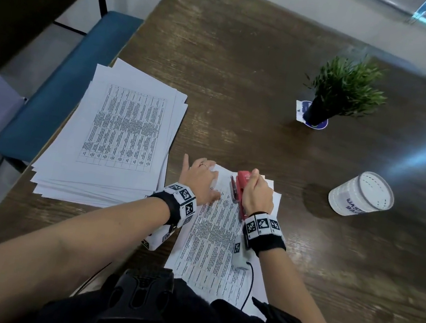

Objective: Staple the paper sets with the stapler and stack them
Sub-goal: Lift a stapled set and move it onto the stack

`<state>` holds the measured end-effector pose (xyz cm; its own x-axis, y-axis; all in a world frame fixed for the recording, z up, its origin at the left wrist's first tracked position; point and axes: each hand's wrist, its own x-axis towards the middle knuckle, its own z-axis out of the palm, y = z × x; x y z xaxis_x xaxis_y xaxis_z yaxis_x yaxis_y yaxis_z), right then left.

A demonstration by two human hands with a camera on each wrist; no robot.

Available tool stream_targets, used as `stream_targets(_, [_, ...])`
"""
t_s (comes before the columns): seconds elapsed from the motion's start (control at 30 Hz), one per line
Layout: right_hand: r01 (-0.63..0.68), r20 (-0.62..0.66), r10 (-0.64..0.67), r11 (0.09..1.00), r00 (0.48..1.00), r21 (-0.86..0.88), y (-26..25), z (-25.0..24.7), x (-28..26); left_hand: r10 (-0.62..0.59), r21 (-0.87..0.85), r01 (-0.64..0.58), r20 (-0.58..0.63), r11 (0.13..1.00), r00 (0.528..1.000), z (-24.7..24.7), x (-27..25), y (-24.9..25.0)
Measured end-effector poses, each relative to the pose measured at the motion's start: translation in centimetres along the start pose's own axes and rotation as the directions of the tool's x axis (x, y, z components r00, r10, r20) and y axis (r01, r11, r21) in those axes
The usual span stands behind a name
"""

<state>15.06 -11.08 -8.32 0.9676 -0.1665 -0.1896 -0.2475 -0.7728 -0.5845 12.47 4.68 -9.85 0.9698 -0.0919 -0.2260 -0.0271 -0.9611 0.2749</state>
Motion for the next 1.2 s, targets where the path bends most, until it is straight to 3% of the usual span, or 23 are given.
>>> stream_targets(0.1, [0.026,-0.01,-0.026,1.0,1.0,-0.012,-0.1,0.0,-0.3,0.048,-0.268,-0.087,-0.148,0.959,0.988,0.2,0.2,0.9])
stream_targets(0.23, [0.082,0.008,-0.082,0.995,0.997,-0.059,-0.4,0.1,-0.7,0.005,-0.565,-0.039,-0.062,0.824,0.998,0.5,0.4,1.8])
stream_targets(0.47, [0.125,0.046,-0.121,0.986,0.992,-0.106,-0.9,0.4,-1.2,-0.095,-0.633,0.058,-0.024,0.772,0.995,0.6,0.7,1.6])
stream_targets(0.7, [0.141,0.04,-0.136,0.978,0.99,-0.153,-0.8,0.7,-1.1,-0.126,-0.603,0.101,0.001,0.791,0.992,0.7,0.8,1.0])
stream_targets(0.8, [0.128,0.027,-0.125,0.973,0.992,-0.191,-0.4,0.3,-0.8,-0.155,-0.648,0.127,0.014,0.751,0.988,0.3,0.6,0.5])
stream_targets(0.9, [0.06,-0.004,-0.062,0.976,0.998,-0.21,0.3,-0.6,-0.1,-0.203,-0.71,0.173,0.043,0.683,0.978,0.2,0.6,-0.2])
stream_targets(1.0, [-0.039,-0.04,0.03,0.974,0.999,-0.224,1.2,-1.9,1.4,-0.226,-0.696,0.21,0.071,0.687,0.972,0.2,0.4,-0.7])
stream_targets(1.1, [-0.063,0.007,0.066,0.97,0.998,-0.233,2.2,-2.2,3.1,-0.23,-0.687,0.242,0.112,0.685,0.967,0.2,0.3,-0.8])
stream_targets(1.2, [-0.076,0.063,0.12,0.877,0.991,-0.475,2.1,-2.3,3.8,-0.229,-0.682,0.261,0.14,0.683,0.963,0.0,0.2,-0.7])
